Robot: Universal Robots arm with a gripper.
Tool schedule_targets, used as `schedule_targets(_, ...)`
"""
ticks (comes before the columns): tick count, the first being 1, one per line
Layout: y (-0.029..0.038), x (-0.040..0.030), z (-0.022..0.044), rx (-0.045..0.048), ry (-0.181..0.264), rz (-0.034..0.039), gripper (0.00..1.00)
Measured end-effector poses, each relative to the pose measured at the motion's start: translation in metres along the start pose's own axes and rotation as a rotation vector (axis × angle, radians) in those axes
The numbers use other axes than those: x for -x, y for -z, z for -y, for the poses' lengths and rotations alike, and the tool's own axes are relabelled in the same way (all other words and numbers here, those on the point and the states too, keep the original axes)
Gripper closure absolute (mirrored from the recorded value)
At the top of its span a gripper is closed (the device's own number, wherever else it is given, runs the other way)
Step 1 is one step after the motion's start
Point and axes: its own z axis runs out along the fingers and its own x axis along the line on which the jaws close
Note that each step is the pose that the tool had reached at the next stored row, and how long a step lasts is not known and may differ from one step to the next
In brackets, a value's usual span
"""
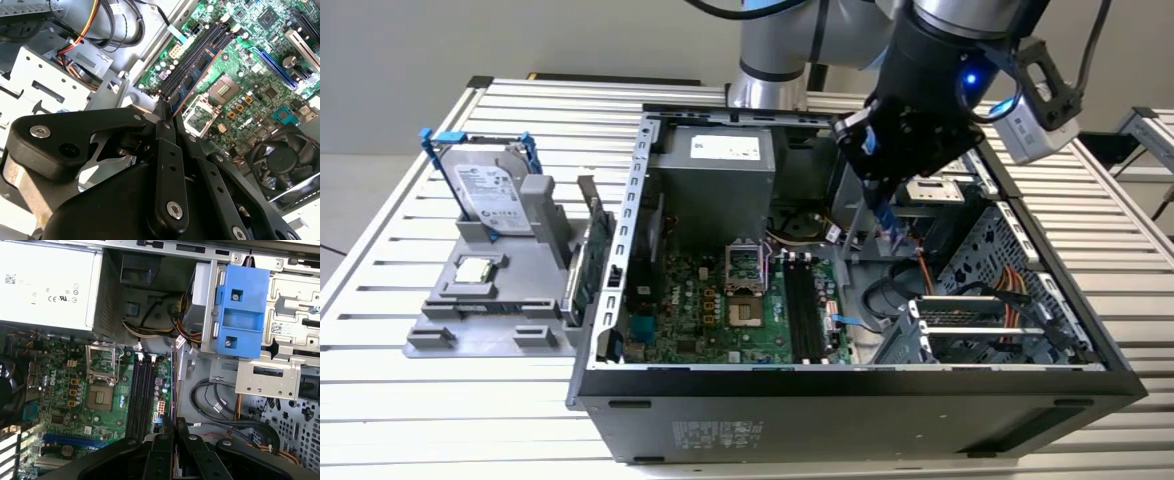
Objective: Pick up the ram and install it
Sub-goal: 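Insert the ram into the slot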
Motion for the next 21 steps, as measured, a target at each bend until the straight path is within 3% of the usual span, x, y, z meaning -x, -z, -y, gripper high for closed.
schedule_targets(21,-0.0063,-0.0004,0.0003,-0.0001,0.000,-0.0003,1.00)
